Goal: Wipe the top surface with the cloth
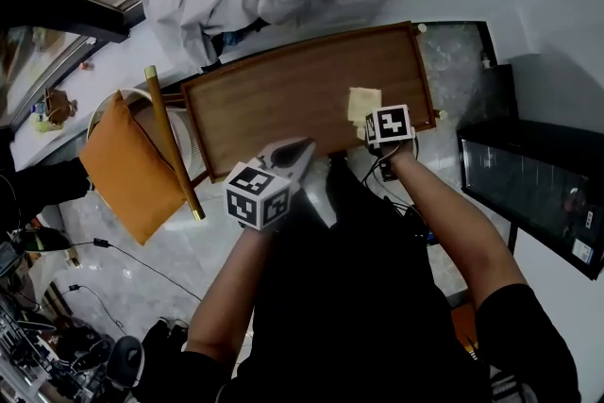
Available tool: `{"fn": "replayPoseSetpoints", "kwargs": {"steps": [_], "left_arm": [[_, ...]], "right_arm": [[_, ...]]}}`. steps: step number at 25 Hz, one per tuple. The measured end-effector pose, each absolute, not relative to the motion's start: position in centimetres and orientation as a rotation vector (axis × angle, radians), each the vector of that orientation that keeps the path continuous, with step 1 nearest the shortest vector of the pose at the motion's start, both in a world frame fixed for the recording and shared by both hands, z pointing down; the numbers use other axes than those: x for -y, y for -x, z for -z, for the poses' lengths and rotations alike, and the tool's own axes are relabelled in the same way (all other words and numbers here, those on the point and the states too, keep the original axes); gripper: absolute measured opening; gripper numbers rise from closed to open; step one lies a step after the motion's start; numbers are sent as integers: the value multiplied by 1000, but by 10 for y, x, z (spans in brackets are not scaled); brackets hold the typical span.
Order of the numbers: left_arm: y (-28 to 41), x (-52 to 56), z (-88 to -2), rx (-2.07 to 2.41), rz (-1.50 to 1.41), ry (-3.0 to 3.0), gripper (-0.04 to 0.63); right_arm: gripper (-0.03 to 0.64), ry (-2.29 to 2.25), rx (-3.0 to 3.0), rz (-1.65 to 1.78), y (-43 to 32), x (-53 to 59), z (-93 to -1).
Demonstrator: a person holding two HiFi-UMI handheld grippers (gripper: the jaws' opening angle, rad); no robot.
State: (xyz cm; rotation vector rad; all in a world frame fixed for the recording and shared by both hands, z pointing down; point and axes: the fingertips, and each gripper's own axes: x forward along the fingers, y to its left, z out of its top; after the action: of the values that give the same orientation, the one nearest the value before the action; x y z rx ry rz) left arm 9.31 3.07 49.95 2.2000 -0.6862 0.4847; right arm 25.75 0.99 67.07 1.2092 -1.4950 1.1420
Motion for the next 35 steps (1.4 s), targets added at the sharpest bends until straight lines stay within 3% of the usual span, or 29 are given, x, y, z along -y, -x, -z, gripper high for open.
{"fn": "replayPoseSetpoints", "kwargs": {"steps": [12,24,30,35], "left_arm": [[-133,-32,-513,671,-478,-2187,12],[-123,-22,-516,690,-491,-2194,12],[-110,-21,-516,727,-495,-2177,12],[-96,-15,-503,765,-436,-2181,12]], "right_arm": [[32,-1298,1423,-1092,-339,-4,-663],[32,-1414,1317,-1094,-394,-6,-657],[32,-1419,1382,-1064,-384,2,-645],[32,-1387,1733,-1051,-319,33,-600]]}}
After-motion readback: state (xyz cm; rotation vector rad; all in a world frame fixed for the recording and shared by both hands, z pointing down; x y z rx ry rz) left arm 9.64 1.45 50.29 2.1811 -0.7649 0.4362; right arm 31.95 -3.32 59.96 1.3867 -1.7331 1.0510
